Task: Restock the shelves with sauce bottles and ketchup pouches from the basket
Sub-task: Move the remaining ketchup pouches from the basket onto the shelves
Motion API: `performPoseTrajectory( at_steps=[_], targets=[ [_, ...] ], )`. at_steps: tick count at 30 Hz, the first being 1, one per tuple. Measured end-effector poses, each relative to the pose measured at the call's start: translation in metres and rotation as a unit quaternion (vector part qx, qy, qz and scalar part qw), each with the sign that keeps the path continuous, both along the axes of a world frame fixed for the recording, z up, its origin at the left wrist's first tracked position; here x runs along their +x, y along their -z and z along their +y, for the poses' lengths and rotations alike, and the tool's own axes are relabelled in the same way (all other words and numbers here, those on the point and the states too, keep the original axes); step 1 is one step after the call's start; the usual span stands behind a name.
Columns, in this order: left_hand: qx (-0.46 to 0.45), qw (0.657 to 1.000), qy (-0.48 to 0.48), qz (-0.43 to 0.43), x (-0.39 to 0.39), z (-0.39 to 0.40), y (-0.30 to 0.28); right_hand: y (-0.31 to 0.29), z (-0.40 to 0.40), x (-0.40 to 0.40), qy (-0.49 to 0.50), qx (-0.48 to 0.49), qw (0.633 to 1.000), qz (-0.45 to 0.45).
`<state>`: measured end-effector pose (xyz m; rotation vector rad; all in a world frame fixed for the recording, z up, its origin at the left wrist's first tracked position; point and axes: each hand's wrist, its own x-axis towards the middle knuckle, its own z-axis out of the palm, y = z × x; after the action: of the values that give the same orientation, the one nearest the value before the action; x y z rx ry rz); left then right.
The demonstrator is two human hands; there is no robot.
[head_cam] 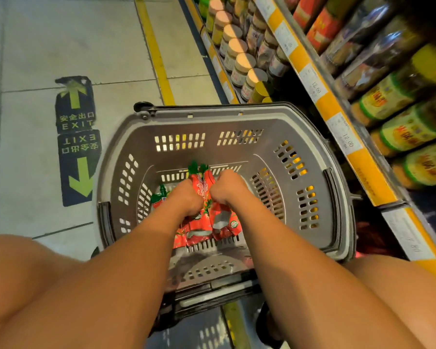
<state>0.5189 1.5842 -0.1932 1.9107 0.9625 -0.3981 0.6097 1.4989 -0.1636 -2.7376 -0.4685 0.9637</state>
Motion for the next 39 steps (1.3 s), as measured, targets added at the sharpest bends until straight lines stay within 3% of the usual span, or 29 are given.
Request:
performPoseTrajectory(
  at_steps=[8, 13, 16, 20, 24, 32, 39],
  targets=[
    [0.002, 0.996, 0.032, -0.087, 0.013, -0.007, -0.088, -0.103, -0.01, 0.013, -0.023, 0.012, 0.997, -0.067],
    [-0.025, 0.99, 0.027, -0.14, 0.015, -0.007, -0.138, -0.148, -0.052, 0.02, 0.048, 0.123, 0.987, -0.092],
    [-0.056, 0.98, -0.009, -0.19, 0.012, -0.002, -0.166, -0.167, -0.08, 0.019, 0.137, 0.25, 0.955, -0.085],
    [-0.089, 0.957, -0.048, -0.272, 0.003, -0.004, -0.2, -0.194, -0.112, 0.01, 0.229, 0.414, 0.881, -0.032],
    [-0.144, 0.928, -0.05, -0.339, -0.01, -0.013, -0.222, -0.219, -0.152, -0.002, 0.269, 0.51, 0.816, 0.027],
    [-0.206, 0.905, -0.02, -0.371, -0.028, -0.039, -0.24, -0.232, -0.243, -0.021, 0.35, 0.567, 0.743, 0.068],
    [-0.195, 0.915, 0.017, -0.353, -0.036, -0.068, -0.238, -0.232, -0.295, -0.025, 0.4, 0.555, 0.727, 0.061]
  ],
)
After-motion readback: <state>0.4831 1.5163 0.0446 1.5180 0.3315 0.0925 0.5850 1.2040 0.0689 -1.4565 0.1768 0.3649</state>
